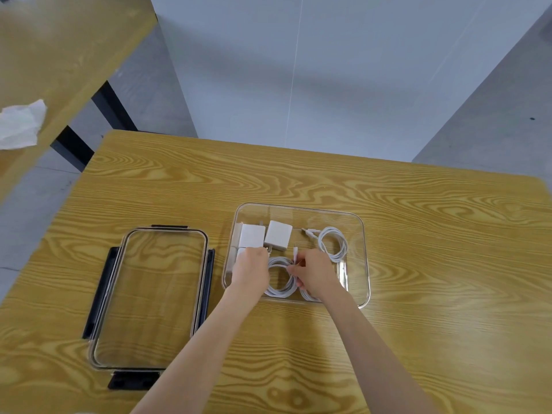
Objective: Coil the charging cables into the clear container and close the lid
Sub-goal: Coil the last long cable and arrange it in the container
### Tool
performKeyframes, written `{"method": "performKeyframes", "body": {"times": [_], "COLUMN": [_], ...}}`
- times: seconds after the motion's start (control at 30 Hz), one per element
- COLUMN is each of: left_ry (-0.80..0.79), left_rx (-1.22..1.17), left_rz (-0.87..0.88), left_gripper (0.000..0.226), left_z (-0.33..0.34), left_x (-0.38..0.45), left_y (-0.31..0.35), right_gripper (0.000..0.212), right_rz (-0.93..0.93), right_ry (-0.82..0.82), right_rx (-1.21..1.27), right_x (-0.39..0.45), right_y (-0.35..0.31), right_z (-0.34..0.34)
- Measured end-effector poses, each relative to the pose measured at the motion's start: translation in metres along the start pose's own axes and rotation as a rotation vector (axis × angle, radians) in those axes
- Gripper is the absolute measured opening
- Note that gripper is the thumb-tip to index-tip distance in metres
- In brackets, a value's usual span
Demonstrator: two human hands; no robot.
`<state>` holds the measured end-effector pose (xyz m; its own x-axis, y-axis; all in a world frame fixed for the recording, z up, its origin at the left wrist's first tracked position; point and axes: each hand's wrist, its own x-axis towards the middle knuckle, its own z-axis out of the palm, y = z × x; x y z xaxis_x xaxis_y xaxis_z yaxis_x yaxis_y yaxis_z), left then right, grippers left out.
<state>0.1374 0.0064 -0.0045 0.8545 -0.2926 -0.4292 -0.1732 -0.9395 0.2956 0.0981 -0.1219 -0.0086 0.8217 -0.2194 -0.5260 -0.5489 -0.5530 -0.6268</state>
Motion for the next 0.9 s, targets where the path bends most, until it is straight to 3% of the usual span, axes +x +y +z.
{"method": "performKeyframes", "body": {"times": [0.2,0.33,0.47,0.6,0.77,0.9], "left_ry": [-0.170,-0.156,-0.135,-0.152,-0.126,-0.112], "left_rx": [0.065,0.139,0.181,0.104,-0.070,-0.131], "left_rz": [0.054,0.062,0.072,0.071,0.062,0.108], "left_gripper": [0.035,0.025,0.026,0.023,0.006,0.009], "left_z": [0.002,0.002,0.001,0.000,-0.012,-0.018], "left_x": [-0.002,0.000,-0.001,0.000,-0.002,-0.009], "left_y": [0.001,0.005,0.010,0.006,0.000,0.000], "right_gripper": [0.023,0.014,0.022,0.031,0.028,0.022], "right_rz": [0.027,0.045,0.068,0.066,0.042,0.012], "right_ry": [-0.020,-0.001,-0.065,-0.078,-0.021,0.013], "right_rx": [0.063,0.119,0.181,0.198,0.234,0.195], "right_x": [-0.001,-0.003,-0.007,-0.015,-0.021,-0.023], "right_y": [0.002,0.002,0.003,0.006,0.007,0.006], "right_z": [-0.003,-0.002,-0.011,-0.027,-0.042,-0.044]}}
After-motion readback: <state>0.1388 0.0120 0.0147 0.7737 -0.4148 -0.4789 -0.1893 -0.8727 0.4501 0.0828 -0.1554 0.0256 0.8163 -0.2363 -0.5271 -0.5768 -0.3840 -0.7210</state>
